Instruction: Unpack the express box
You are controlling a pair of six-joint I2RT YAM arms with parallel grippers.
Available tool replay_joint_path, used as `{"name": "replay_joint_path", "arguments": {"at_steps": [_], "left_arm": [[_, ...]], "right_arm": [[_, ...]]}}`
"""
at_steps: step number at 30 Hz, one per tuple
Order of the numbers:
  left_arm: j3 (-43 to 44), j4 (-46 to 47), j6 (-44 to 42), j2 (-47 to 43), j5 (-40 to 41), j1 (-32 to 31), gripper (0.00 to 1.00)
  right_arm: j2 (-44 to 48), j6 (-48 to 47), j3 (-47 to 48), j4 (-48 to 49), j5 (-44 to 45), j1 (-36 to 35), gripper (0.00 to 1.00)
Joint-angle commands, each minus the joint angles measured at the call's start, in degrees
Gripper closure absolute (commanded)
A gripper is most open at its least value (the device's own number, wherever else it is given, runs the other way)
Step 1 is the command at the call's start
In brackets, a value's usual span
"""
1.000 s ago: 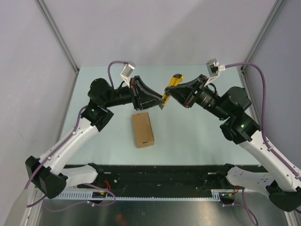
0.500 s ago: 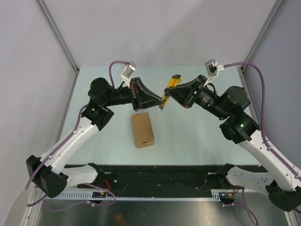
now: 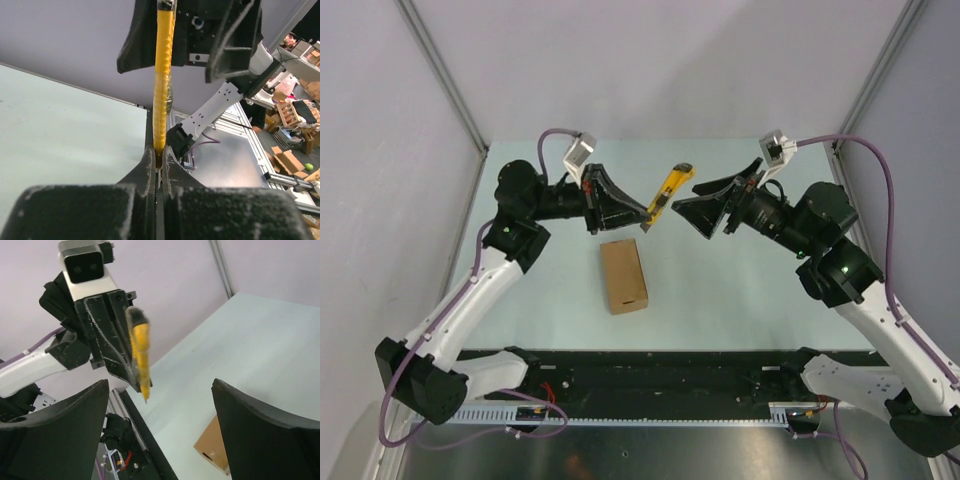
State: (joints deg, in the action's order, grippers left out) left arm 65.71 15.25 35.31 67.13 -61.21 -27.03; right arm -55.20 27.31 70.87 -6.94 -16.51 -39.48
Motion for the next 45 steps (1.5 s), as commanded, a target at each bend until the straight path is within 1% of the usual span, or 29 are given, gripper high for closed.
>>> {"name": "replay_joint_path", "arguments": {"at_steps": [1,2,3,4,5,8,12,17,24,28,32,35,36,38,41,45], "left_arm": [[-0.9,-2.9,-5.8,-3.1,-6.2,0.7,1.0],[-0.5,-6.1,-6.9,-3.1,-6.4,0.7,1.0],[-0.3,-8.1,-8.4,-3.2,-6.7,0.7,1.0],[-0.1,-10.2,-11.3,-3.2,-7.3,0.7,1.0],[-0.1,-11.6,-11.8,-3.2,-8.3,0.7,1.0],[-1.5,-11.6,-12.1,-4.4,-11.3,0.7,1.0],[-3.4,-11.7,-11.8,-4.6,-11.2,0.7,1.0],[-4.5,-11.7,-11.9,-4.9,-12.3,0.6,1.0],[-5.7,-11.7,-12.4,-4.9,-13.2,0.0,1.0],[-6.4,-11.7,-12.9,-5.1,-13.7,-0.2,1.0],[-6.6,-11.7,-13.2,-5.3,-14.3,-0.4,1.0],[-6.9,-11.7,-13.4,-5.1,-14.2,-0.4,1.0],[-7.0,-11.7,-13.6,-5.1,-14.4,-0.4,1.0],[-7.0,-11.7,-13.6,-5.2,-14.4,-0.4,1.0],[-7.1,-11.7,-13.8,-5.1,-14.6,-0.4,1.0],[-7.1,-11.7,-14.0,-4.9,-14.4,-0.4,1.0]], "right_arm": [[1.4,-1.7,2.5,-3.7,-7.3,2.9,0.11],[1.1,-2.1,3.0,-4.9,-8.8,3.4,0.12],[0.8,-2.7,3.7,-6.0,-12.5,4.1,0.11],[0.4,-4.4,4.5,-7.3,-14.4,4.4,0.11],[-0.9,-5.5,6.9,-10.8,-15.4,4.6,0.11],[-3.1,-9.9,10.5,-17.7,-18.1,4.6,0.1],[-3.0,-11.9,11.3,-19.8,-22.5,4.7,0.1],[-5.3,-14.3,13.8,-24.4,-25.4,4.6,0.1],[-9.3,-16.1,17.8,-29.4,-25.9,4.0,0.11],[-12.5,-17.6,19.7,-32.5,-24.3,1.5,0.14],[-15.4,-18.1,21.1,-32.6,-24.0,-0.9,0.17],[-16.3,-17.5,21.3,-31.8,-24.6,-1.9,0.23],[-16.5,-17.3,21.5,-31.6,-24.9,-1.9,0.28],[-16.6,-16.9,21.6,-31.1,-25.2,-2.0,0.3],[-16.4,-16.7,21.6,-30.0,-25.2,-1.9,0.3],[-16.4,-14.9,21.7,-28.2,-26.7,-1.5,0.21]]}}
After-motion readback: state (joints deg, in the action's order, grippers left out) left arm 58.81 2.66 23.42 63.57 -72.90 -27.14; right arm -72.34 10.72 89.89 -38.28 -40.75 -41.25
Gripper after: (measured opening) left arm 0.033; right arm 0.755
